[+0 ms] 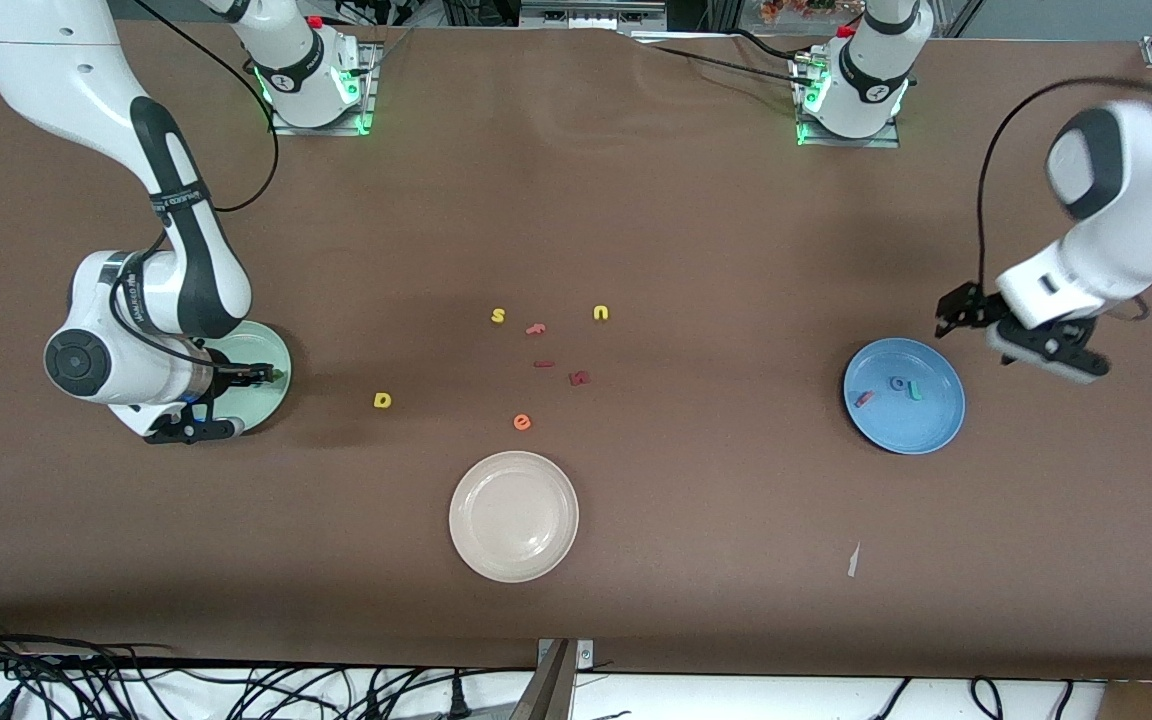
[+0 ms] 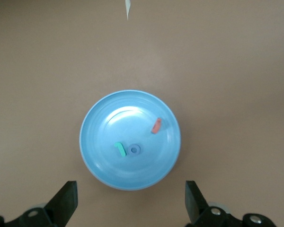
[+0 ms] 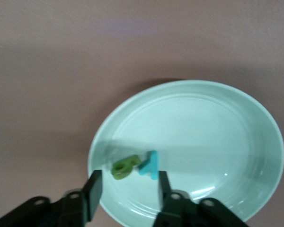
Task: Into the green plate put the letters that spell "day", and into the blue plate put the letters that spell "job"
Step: 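Release the ring on the blue plate while the right gripper drops the y, then raise the left gripper to rest while the right gripper reaches the yellow a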
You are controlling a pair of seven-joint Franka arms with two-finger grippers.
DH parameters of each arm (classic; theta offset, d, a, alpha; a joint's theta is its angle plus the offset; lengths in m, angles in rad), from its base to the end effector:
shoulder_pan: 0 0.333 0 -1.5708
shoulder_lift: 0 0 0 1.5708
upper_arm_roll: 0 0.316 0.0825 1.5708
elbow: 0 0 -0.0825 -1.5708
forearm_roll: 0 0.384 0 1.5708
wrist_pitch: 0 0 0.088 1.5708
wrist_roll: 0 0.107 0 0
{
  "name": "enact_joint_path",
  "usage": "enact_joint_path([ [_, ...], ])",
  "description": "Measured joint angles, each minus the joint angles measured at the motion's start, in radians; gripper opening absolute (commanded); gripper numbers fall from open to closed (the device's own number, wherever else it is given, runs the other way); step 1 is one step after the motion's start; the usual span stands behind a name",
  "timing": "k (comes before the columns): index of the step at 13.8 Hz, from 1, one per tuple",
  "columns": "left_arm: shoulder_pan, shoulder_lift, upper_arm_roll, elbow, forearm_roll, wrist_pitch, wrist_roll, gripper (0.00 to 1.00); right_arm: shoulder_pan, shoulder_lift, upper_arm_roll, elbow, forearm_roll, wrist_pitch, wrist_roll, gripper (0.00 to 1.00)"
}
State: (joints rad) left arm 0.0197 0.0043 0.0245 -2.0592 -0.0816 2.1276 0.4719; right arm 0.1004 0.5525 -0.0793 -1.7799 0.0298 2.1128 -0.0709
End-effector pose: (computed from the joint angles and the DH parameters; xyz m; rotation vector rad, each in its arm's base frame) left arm 0.5556 0.0209 0.4387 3.0298 -0.5933 0.1235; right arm 0.6334 0.0179 0.2307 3.1070 0.1260 -0.3404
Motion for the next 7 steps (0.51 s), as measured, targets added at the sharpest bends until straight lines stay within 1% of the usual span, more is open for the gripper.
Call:
enact_joint_path([
  [1, 0.0, -0.045, 0.0, 0.039, 0.0, -0.087, 0.0, 1.0, 0.004, -0.001, 0.007, 0.006, 0.003, -0.001, 0.023, 1.0],
  [2, 0.0, -0.073, 0.0, 0.108, 0.0, -0.191, 0.0, 1.0, 0.006, -0.002, 0.021, 0.011, 0.005, -0.002, 0.058, 1.0],
  [3, 0.0, -0.082, 0.0, 0.183, 0.007, -0.277, 0.0, 1.0, 0.007, -0.002, 0.039, 0.016, 0.006, -0.002, 0.106, 1.0],
  [5, 0.001, -0.078, 0.003, 0.317, 0.042, -0.404, -0.001, 1.0, 0.009, -0.001, 0.084, 0.029, 0.006, -0.001, 0.223, 1.0],
  [7, -0.007, -0.073, 0.006, 0.406, 0.046, -0.515, -0.001, 1.0, 0.017, 0.003, 0.127, 0.045, 0.006, 0.003, 0.333, 1.0],
])
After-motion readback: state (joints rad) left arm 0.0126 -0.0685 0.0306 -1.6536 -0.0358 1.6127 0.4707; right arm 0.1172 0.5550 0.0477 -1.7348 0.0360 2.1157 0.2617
